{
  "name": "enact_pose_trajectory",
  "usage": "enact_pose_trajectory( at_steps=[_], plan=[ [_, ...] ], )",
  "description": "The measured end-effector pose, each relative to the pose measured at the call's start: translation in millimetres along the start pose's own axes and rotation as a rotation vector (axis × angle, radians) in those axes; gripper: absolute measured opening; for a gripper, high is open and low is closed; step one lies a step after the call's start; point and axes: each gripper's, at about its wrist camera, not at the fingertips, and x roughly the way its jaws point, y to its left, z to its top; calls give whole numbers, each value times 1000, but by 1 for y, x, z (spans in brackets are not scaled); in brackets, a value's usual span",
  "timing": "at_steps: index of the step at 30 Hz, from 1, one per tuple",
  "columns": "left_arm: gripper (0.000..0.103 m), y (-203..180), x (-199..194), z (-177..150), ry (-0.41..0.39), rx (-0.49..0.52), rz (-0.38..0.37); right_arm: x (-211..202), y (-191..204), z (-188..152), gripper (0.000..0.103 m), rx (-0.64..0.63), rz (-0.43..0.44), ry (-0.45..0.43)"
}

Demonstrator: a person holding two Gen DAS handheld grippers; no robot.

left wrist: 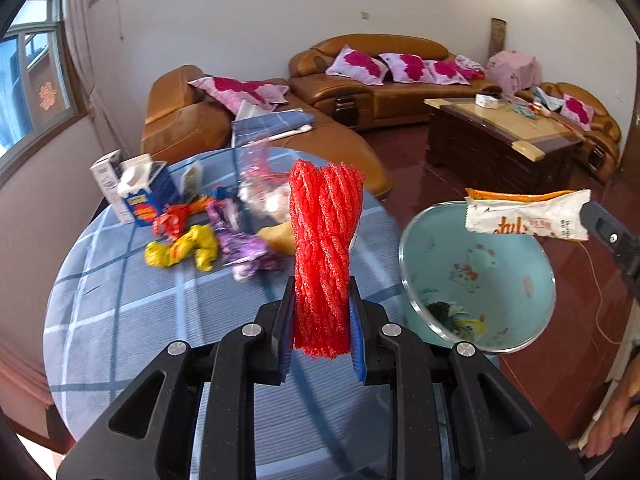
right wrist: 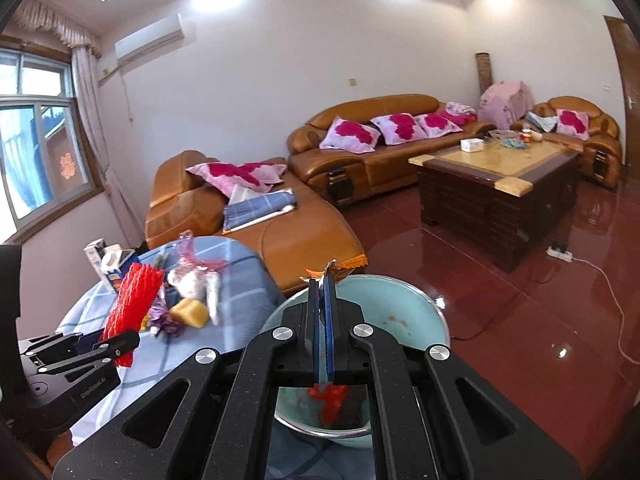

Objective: Collect trash
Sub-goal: 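Carry the red mesh rope and snack wrapper over the light-blue bucket with both grippers, then open both grippers to drop the rope and wrapper into the bucket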

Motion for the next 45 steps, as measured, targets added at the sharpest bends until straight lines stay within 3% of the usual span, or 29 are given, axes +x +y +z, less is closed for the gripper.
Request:
enact_pose_trajectory(
  at_steps=[19,40,45],
  plan=[
    [23,-89,36,15,33,156,-72,28,-45,-12,3,74,-92,61],
    [23,-110,78,9,132,186,-105,60,-61,-33,4,98,-92,200],
    [24,-112,78,7,136,186,-105,61,-62,-33,9,113,-91,203]
  ],
)
